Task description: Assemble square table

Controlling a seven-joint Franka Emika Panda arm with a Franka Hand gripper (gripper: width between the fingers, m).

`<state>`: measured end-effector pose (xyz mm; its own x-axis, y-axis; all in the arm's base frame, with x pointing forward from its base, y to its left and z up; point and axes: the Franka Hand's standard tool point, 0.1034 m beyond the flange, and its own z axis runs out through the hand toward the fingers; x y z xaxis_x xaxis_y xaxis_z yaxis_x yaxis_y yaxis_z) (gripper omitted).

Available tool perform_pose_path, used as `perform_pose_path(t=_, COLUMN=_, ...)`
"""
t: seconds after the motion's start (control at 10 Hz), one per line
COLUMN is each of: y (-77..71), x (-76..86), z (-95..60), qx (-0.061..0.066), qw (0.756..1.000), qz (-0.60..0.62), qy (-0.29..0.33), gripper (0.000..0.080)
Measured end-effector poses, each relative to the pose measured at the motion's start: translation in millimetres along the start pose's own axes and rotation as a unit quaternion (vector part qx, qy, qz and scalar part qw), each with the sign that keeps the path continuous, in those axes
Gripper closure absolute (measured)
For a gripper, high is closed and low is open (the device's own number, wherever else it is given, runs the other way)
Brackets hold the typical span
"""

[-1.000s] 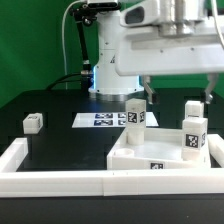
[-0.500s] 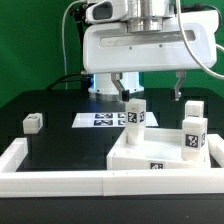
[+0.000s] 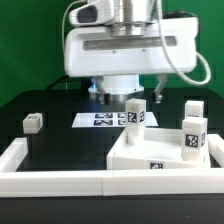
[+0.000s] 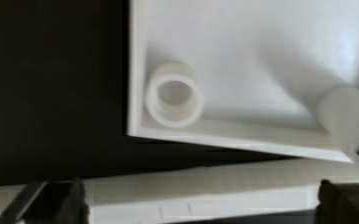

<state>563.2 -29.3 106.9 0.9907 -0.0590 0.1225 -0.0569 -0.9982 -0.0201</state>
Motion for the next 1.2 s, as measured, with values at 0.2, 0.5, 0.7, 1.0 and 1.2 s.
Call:
perform_pose_path(t=0.2, y=21.3, x=-1.0, z=0.5, qx=-0.004, qw=1.000, qz=0.005, qy=0.002, gripper=0.0151)
perform_pose_path(t=0.5, y=44.0, x=-2.1, z=-0.1, qx=-0.008, qw=1.000, qz=0.018, qy=0.002, gripper=0.0151)
perform_pose_path(t=0.7, y=61.5, x=-5.8, z=0.8, qx=-0.010, qw=1.000, qz=0.016, qy=0.001, gripper=0.0151)
perform_pose_path(t=1.0, y=116.1, x=-33.4, z=9.8, qx=-0.015, qw=1.000, qz=-0.008, qy=-0.008, gripper=0.0151)
perform_pose_path(t=1.2, y=141.2, x=-42.8, z=10.4, qx=-0.017, qw=1.000, qz=-0.012, qy=-0.012, gripper=0.0151)
